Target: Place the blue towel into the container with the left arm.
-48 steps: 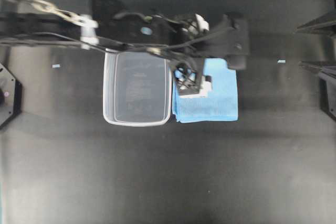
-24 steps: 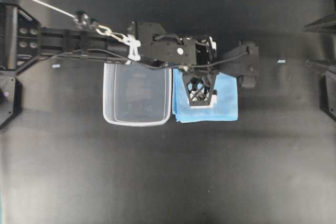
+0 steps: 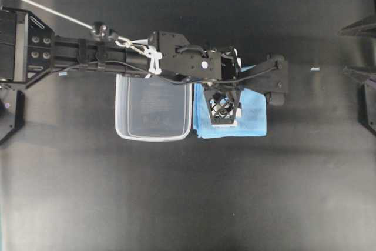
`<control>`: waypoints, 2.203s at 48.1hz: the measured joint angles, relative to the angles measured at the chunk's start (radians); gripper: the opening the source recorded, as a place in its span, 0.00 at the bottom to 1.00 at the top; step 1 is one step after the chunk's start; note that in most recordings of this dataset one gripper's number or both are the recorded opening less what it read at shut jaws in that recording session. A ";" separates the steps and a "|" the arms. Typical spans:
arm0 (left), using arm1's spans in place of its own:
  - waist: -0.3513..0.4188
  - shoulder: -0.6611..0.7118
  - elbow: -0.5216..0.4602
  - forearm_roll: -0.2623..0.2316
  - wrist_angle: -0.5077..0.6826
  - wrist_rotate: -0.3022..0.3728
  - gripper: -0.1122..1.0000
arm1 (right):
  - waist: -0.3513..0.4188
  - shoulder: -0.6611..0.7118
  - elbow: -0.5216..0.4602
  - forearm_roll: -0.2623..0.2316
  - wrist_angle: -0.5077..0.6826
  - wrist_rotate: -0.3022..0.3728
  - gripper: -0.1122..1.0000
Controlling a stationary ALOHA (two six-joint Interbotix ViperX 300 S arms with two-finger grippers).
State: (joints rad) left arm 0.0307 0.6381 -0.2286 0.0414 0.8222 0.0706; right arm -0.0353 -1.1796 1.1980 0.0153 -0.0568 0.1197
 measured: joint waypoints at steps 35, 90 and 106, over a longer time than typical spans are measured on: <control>-0.020 -0.403 0.021 0.000 0.209 0.002 0.15 | 0.000 -0.043 -0.012 0.000 -0.018 -0.008 0.78; 0.009 -0.715 0.518 0.000 0.106 -0.011 0.16 | 0.000 -0.041 -0.014 0.002 -0.018 -0.002 0.78; 0.012 -0.719 0.588 0.000 -0.018 -0.018 0.89 | 0.000 -0.040 -0.012 0.002 -0.018 -0.002 0.78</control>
State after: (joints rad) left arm 0.0430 -0.0813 0.3590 0.0414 0.8038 0.0522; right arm -0.0353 -1.2195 1.1858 0.0169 -0.0752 0.1181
